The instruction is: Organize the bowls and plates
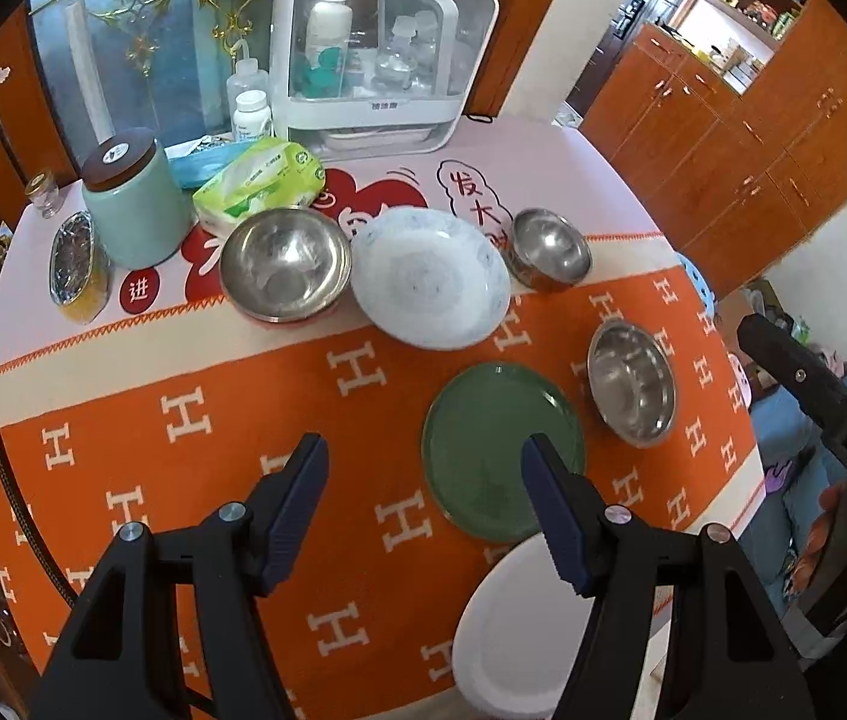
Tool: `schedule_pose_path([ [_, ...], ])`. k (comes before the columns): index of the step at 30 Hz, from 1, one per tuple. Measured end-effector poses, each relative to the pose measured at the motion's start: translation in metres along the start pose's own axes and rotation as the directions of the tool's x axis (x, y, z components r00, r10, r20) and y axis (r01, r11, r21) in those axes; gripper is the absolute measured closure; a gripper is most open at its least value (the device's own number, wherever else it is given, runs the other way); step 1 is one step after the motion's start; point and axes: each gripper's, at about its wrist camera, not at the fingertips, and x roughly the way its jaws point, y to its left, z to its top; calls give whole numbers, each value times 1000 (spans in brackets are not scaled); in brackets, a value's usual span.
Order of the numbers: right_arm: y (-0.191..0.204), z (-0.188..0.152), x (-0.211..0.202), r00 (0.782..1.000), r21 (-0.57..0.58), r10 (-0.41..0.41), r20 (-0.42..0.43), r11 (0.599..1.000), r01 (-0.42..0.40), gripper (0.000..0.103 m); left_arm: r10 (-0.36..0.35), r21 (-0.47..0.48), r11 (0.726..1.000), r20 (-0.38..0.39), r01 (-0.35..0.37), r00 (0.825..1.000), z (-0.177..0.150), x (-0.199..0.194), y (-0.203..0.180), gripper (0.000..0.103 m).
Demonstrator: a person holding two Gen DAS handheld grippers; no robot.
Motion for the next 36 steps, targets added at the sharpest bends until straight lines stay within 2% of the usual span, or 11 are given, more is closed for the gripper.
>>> schedule_pose_path([
  [9, -28, 27, 47, 987, 79, 150, -55, 986, -146, 27, 57, -72, 996, -12, -58, 998, 37, 27, -9, 37],
  [15, -47, 35, 94, 970, 150, 222, -102, 967, -206, 26, 71, -109, 991, -70, -79, 995, 53, 66, -12, 37],
  [21, -65, 28, 148, 945, 235, 273, -181, 945, -228, 26, 80, -171, 980, -109, -98, 991, 66, 110, -4, 37],
  [28, -78, 18, 197, 928, 284, 297, -224, 931, -229, 26, 64, -216, 972, -113, -87, 992, 70, 154, 10, 37],
  [36, -84, 7, 235, 905, 356, 375, -202, 889, -289, 26, 50, -226, 972, -84, -68, 995, 63, 188, 22, 37],
])
